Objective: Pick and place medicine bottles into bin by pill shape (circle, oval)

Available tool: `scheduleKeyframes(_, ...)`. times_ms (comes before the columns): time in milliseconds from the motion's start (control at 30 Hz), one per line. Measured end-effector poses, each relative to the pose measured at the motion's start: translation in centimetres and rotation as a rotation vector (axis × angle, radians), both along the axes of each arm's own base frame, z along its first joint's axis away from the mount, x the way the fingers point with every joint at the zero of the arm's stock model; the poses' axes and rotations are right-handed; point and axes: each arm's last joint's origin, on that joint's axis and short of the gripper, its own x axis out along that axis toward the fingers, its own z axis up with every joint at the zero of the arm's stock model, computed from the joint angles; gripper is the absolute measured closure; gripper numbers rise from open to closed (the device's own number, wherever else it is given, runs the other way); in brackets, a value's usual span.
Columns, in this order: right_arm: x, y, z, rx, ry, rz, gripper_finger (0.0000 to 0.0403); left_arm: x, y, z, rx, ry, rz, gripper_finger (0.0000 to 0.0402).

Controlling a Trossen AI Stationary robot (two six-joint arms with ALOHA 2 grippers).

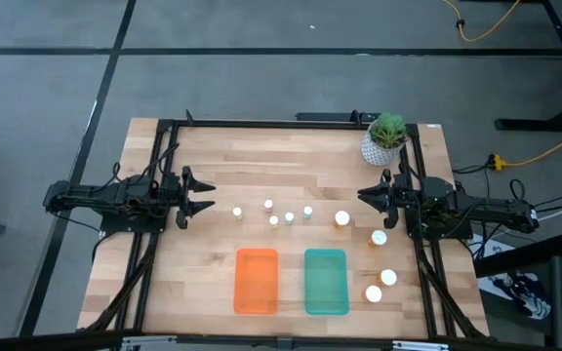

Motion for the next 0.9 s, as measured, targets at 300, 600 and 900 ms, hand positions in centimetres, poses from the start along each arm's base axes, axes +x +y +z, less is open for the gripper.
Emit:
scheduleKeyframes(300,0.0,-0.1,0.6,-0.004,-0.065,-0.037,0.0322,0.0,0.0,0.0,0.0,0.0,0.0,0.0182)
scheduleKeyframes(600,-0.5,-0.1,3.0,0.108,-0.332,-0.041,0.0322,0.0,0.0,0.0,0.0,0.0,0.0,0.0182)
scheduleKeyframes(900,-0.6,-0.1,3.3,0.211,-0.378,-0.013,0.0321,0.0,0.0,0.0,0.001,0.0,0.014,0.0182)
